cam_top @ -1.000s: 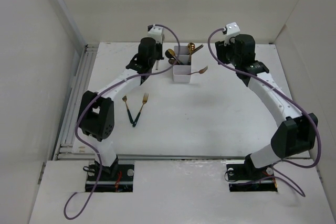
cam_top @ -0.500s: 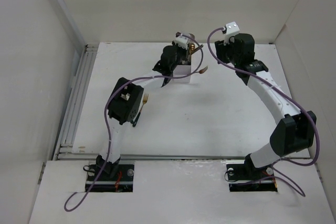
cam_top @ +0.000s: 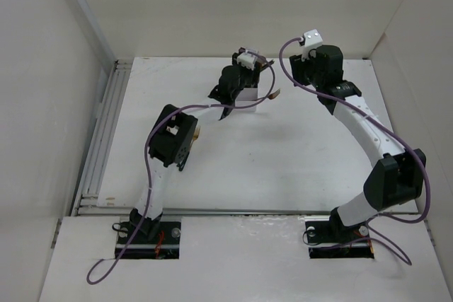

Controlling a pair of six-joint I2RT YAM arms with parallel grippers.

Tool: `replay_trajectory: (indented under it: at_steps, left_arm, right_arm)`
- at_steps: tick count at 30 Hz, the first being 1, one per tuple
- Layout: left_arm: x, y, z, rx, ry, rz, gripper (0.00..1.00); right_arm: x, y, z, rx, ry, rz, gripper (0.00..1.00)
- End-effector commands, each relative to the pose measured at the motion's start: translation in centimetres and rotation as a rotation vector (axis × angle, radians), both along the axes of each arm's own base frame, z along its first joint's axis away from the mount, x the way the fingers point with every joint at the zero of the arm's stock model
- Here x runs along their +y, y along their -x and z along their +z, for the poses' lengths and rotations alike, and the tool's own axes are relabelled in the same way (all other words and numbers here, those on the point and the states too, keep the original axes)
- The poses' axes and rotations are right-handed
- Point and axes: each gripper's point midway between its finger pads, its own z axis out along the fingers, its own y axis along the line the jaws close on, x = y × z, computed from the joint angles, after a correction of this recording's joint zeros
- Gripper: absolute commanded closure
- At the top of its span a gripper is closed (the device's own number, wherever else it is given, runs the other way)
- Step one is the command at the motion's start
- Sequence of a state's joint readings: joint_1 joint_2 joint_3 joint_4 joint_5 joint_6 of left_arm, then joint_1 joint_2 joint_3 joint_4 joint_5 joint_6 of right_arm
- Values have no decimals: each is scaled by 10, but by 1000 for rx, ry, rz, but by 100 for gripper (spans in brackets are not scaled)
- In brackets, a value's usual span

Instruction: Sort the eating utensils into containers

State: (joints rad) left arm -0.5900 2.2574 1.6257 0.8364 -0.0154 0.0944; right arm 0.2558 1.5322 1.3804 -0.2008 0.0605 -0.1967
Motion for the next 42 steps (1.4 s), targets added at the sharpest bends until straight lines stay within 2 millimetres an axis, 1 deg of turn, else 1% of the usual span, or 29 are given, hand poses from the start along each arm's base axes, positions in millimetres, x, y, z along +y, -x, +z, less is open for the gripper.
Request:
replay_trajectory:
  at_steps: [1,4,5,8,9,11,12,13,14,15,16,18,19,20,21,22,23,24,25,26,27,28,30,32,33,34,36,39,42]
  left_arm:
    - [9,11,63,-94,71,8,46]
    - [16,16,87,-119,62,23,46]
    - [21,20,105,-142,79,32,45]
    - [31,24,122,-155,84,67,45]
    - [35,29,142,-180,102,67,45]
    - [42,36,147,-182,106,80,45]
    - [47,43,161,-204,109,82,44]
    - [50,47,162,-198,105,82,43]
    - [52,50,163,-189,98,82,43]
    - [54,54,155,-168,83,81,43]
    - [62,59,165,-171,89,101,43]
    - [76,61,149,-107,45,136,45]
    - [95,62,156,-98,43,188,46]
    - [106,62,150,-63,37,215,46]
    - [119,63,128,21,-16,245,48]
    - [137,65,120,72,-30,296,48]
    - [161,61,106,129,-60,352,48]
    - [182,68,75,251,-132,396,48]
    - [199,73,59,327,-129,441,48]
    - [233,77,49,390,-128,507,49]
    - [249,85,36,455,-133,528,49]
    - [268,103,7,569,-176,550,49]
    - [300,121,-4,641,-183,604,49]
    - [313,148,-36,740,-246,594,43]
    - [305,157,-40,749,-268,516,39]
    - [313,167,-51,764,-359,485,35]
    - [318,194,-81,851,-446,441,35]
    - [326,223,-97,947,-492,403,35]
    - [315,247,-110,1010,-491,298,34]
  right_arm:
    - [-4,-7,44,-120,-9,-13,39]
    - [-4,-7,40,-111,-6,-13,39]
    - [-1,-6,40,-110,-10,0,39]
    - [2,-4,44,-117,-20,24,39]
    - [2,-1,43,-116,-19,24,39]
    - [3,2,44,-116,-33,31,39]
    - [5,2,44,-115,-36,40,39]
    - [5,3,40,-107,-34,40,39]
    - [5,4,46,-122,-46,37,39]
    - [7,5,42,-113,-48,50,39]
    - [9,5,42,-112,-52,63,39]
    - [16,9,46,-119,-58,85,39]
    - [16,9,46,-119,-58,85,39]
    - [24,11,46,-118,-61,108,39]
    - [24,9,42,-109,-59,109,39]
    - [29,11,41,-109,-60,119,39]
    - [36,12,44,-117,-63,133,39]
    - [37,9,43,-116,-62,133,39]
    - [42,11,43,-116,-63,145,39]
    - [47,10,38,-104,-61,154,39]
    - [47,10,37,-103,-61,154,39]
    - [53,10,33,-94,-59,165,39]
    - [59,10,28,-83,-59,183,39]
    - [64,10,24,-74,-57,192,39]
    - [72,10,18,-60,-58,212,39]
    - [72,10,18,-60,-58,213,39]
    - [76,11,23,-69,-60,222,39]
    - [76,11,23,-69,-60,222,39]
    - [78,15,18,-58,-64,218,39]
